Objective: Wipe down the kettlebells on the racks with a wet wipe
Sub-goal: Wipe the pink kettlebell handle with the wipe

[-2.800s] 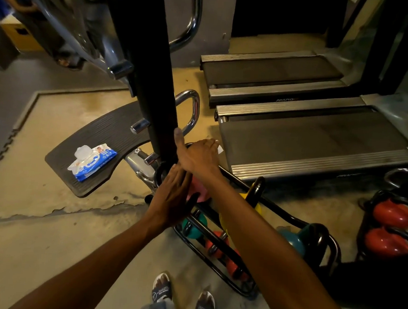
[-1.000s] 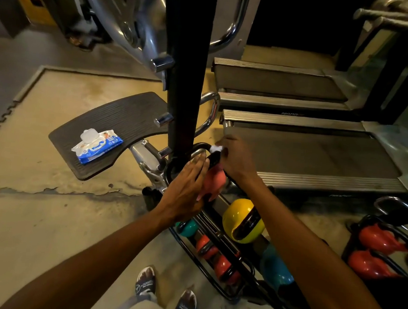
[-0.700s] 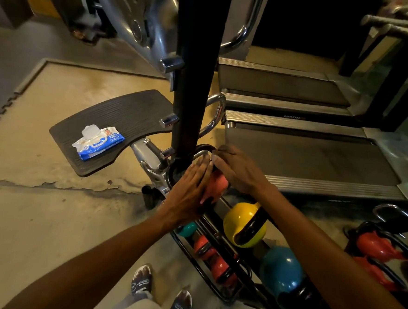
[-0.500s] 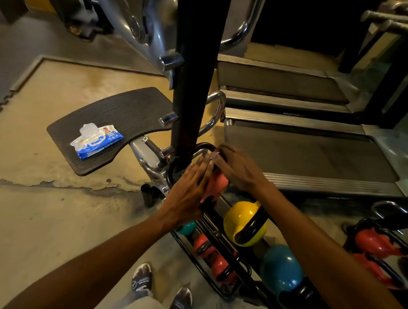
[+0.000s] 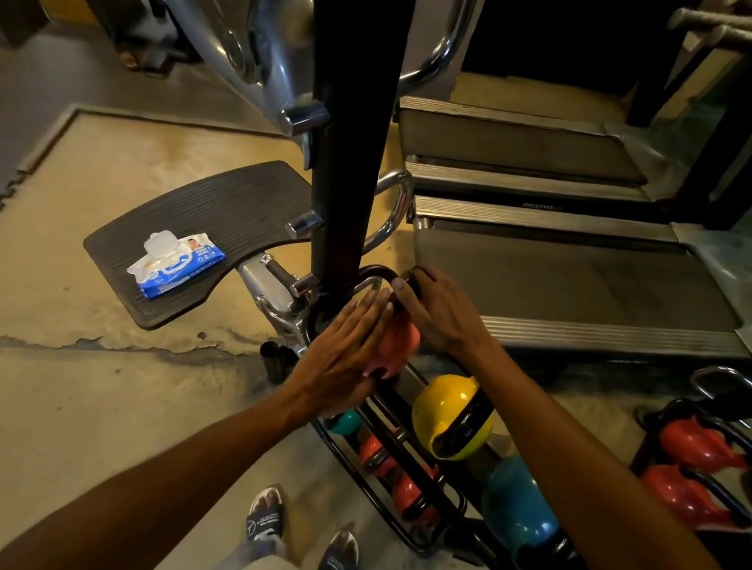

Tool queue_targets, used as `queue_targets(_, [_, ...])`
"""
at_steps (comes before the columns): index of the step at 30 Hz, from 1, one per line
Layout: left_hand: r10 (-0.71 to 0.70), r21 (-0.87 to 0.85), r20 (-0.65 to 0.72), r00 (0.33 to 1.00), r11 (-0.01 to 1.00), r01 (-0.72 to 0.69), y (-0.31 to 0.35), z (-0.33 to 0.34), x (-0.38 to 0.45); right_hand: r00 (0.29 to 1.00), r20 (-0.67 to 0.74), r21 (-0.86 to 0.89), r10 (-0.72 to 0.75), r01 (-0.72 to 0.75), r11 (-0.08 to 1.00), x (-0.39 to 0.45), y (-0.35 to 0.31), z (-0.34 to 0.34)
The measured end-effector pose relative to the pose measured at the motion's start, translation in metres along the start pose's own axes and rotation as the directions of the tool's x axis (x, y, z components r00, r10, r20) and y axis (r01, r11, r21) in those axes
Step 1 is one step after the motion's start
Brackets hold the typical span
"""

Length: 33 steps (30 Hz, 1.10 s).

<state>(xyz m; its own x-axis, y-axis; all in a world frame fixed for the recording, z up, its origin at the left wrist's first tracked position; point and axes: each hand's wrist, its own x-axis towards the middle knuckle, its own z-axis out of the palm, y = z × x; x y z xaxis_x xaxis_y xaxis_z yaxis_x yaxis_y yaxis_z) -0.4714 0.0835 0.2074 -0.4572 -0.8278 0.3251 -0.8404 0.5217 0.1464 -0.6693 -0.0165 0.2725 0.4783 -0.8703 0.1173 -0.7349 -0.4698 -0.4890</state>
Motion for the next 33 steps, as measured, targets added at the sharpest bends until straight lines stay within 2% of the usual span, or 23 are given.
queue_targets(4, [-0.013,-0.034,0.004,1.0,0.999,0.013,0.002,0.001,0.001,0.994,0.054,0.026,-0.098,0.096,0.995,-0.003,-0.006,-0.001])
queue_targets(5, [-0.019,-0.041,0.009,1.0,0.999,0.019,0.002,0.002,0.001,0.996,0.057,0.051,-0.076,0.073,0.996,-0.001,-0.006,-0.004])
queue_targets(8, [-0.031,-0.011,0.033,0.999,0.999,0.032,0.002,0.001,-0.001,0.982,0.071,0.151,0.172,-0.181,0.972,0.012,-0.008,-0.009])
queue_targets(10, [-0.027,-0.002,0.043,0.999,1.0,0.027,0.002,0.001,-0.001,0.975,0.073,0.149,0.211,-0.22,0.964,0.017,-0.011,-0.008])
queue_targets(14, [-0.023,-0.039,0.074,0.997,0.999,0.026,-0.001,0.001,0.0,0.991,-0.042,0.215,0.126,-0.115,0.97,0.003,-0.019,-0.004])
queue_targets(16, [-0.022,-0.051,0.076,0.997,0.998,0.026,-0.002,0.001,0.0,0.979,-0.127,0.247,0.162,-0.127,0.961,-0.003,-0.02,0.006])
queue_targets(19, [-0.008,-0.053,0.091,0.996,0.999,0.013,-0.005,0.002,0.0,0.912,-0.232,0.269,0.339,-0.275,0.923,-0.007,-0.027,0.024])
queue_targets(22, [0.013,-0.043,0.101,0.995,0.999,-0.009,-0.011,0.0,0.002,0.806,-0.291,0.407,0.515,-0.383,0.829,-0.013,-0.049,0.03])
queue_targets(24, [0.043,-0.076,0.081,0.996,0.996,-0.037,-0.015,-0.003,0.003,0.738,-0.248,0.513,0.627,-0.449,0.732,-0.015,-0.067,0.027])
queue_targets(26, [0.062,-0.107,0.074,0.995,0.993,-0.053,-0.018,-0.007,0.005,0.659,-0.17,0.654,0.733,-0.481,0.584,-0.012,-0.071,0.026])
queue_targets(27, [0.068,-0.113,0.075,0.995,0.992,-0.059,-0.019,-0.008,0.006,0.614,-0.084,0.753,0.785,-0.477,0.454,-0.009,-0.07,0.022])
queue_targets(28, [0.076,-0.118,0.076,0.994,0.991,-0.067,-0.021,-0.009,0.007,0.571,0.048,0.853,0.82,-0.45,0.264,-0.006,-0.068,0.016])
queue_targets(30, [0.101,-0.14,0.082,0.992,0.986,-0.089,-0.024,-0.013,0.009,0.52,0.33,0.917,0.788,-0.374,-0.137,0.0,-0.059,-0.001])
queue_targets(31, [0.114,-0.15,0.086,0.99,0.984,-0.101,-0.025,-0.014,0.011,0.516,0.416,0.902,0.749,-0.34,-0.266,0.001,-0.056,-0.011])
queue_targets(33, [0.126,-0.159,0.102,0.987,0.981,-0.109,-0.027,-0.017,0.015,0.527,0.494,0.869,0.692,-0.325,-0.373,0.002,-0.057,-0.029])
